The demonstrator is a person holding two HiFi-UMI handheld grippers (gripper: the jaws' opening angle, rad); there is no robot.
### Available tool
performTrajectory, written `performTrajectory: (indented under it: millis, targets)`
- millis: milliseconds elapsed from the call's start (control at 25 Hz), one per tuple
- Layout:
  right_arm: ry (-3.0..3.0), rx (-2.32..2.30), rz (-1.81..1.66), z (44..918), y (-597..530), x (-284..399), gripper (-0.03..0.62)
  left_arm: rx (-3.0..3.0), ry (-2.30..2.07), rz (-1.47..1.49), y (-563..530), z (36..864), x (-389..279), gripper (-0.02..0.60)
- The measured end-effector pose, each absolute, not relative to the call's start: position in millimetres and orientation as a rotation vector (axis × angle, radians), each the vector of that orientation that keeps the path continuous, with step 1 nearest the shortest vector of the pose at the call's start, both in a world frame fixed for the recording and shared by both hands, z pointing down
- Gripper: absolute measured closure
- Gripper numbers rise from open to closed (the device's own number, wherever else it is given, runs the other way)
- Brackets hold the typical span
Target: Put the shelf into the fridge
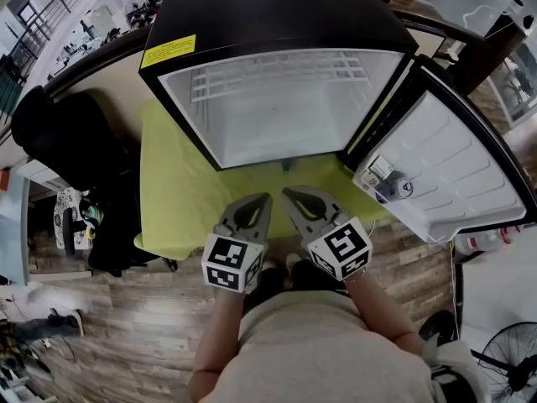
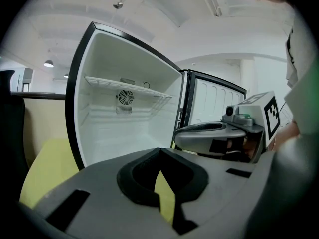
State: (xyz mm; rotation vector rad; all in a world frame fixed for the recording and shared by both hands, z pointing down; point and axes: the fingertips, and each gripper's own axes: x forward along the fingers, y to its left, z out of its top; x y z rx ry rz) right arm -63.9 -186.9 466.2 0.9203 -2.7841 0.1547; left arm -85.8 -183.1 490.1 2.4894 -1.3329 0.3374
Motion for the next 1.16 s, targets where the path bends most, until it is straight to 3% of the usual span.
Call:
performTrajectory:
  millis: [1160]
  targets:
    - [-2.777,0.881,0.176,471,-172,-58,0.585,2.467,-1.289,0.351,-171,497,-76,0.569]
